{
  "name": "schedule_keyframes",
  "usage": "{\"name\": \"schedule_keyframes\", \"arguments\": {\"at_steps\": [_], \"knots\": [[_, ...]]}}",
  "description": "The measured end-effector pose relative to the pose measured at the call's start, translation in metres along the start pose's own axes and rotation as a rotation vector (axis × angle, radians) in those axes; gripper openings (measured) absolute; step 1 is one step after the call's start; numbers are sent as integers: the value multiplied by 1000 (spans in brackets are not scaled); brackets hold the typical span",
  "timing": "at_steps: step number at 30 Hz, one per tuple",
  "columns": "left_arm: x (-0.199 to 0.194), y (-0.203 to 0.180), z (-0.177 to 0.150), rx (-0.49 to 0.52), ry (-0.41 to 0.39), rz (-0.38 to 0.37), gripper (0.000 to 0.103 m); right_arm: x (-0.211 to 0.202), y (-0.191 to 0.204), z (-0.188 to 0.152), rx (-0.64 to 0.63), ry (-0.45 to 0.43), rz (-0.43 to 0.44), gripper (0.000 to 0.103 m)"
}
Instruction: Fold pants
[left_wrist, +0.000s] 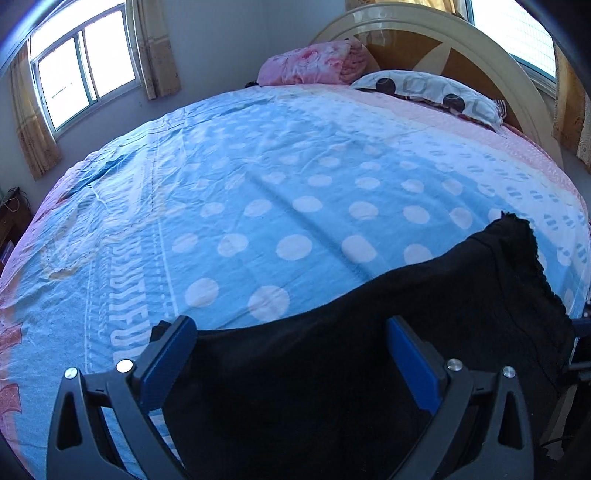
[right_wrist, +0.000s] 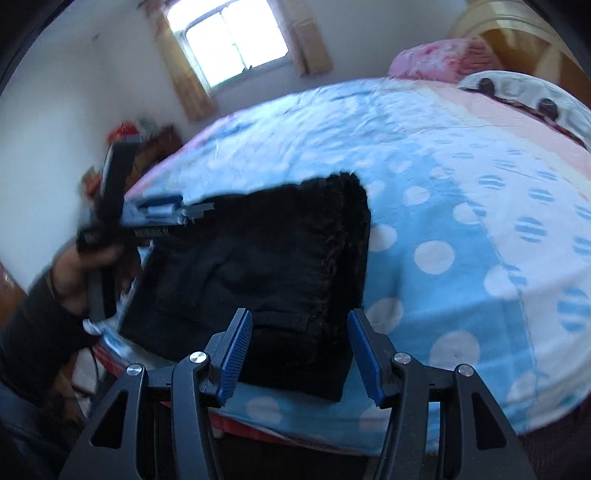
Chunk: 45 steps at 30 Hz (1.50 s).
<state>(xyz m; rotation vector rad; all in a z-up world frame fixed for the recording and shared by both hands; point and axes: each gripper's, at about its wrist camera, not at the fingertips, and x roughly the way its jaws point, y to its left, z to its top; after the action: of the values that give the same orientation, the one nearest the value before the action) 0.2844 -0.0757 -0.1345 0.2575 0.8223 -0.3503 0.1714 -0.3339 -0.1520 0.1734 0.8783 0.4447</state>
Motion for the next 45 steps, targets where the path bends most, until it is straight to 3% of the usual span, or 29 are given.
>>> {"name": "schedule_keyframes", "arguments": {"at_steps": [4, 11, 15, 17, 19, 23, 26, 27, 28, 29, 31, 33, 36, 38, 41, 43, 45], "knots": [[5, 3, 0, -8, 4, -7, 103, 9, 16, -2, -153, 56, -48, 39], [13, 2, 2, -23, -1, -18, 103, 12, 15, 2, -174, 176, -11, 28], [17, 2, 1, -25, 0, -31, 103, -12, 15, 9, -109, 187, 81, 22], [20, 1, 1, -24, -5, -41, 103, 1, 4, 2, -59, 248, 34, 21], [26, -1, -1, -3, -3, -33, 103, 26, -22, -12, 62, 315, 61, 21], [16, 5, -1, -9, -18, -34, 103, 18, -24, -11, 109, 282, 79, 21], [-14, 12, -4, -23, -80, 3, 103, 4, -22, -7, 109, 250, 102, 32], [-23, 14, -6, -28, -97, 8, 103, -6, -20, -2, 103, 221, 60, 50], [-35, 18, -10, -35, -120, 13, 103, -15, -18, 2, 93, 190, 9, 56], [-47, 21, -15, -42, -142, 14, 103, -29, -16, 8, 76, 125, -69, 58], [-63, 27, -25, -55, -151, 29, 103, -47, -15, 22, 85, 25, -135, 59], [-72, 28, -39, -73, -145, 38, 103, -58, -10, 35, 127, -62, -42, 60], [-66, 24, -59, -89, -108, 31, 103, -29, 13, 52, 113, -41, 101, 63], [-52, 23, -69, -102, -59, 47, 103, -3, 22, 60, 88, -10, 133, 63], [-32, 30, -81, -129, -12, 32, 103, 52, 0, 67, 147, 74, -59, 60], [-29, 39, -85, -190, 0, -22, 103, 67, -40, 63, 283, 118, 10, 49], [-37, 43, -81, -199, -30, -11, 103, 57, -49, 62, 328, 103, 62, 44]]}}
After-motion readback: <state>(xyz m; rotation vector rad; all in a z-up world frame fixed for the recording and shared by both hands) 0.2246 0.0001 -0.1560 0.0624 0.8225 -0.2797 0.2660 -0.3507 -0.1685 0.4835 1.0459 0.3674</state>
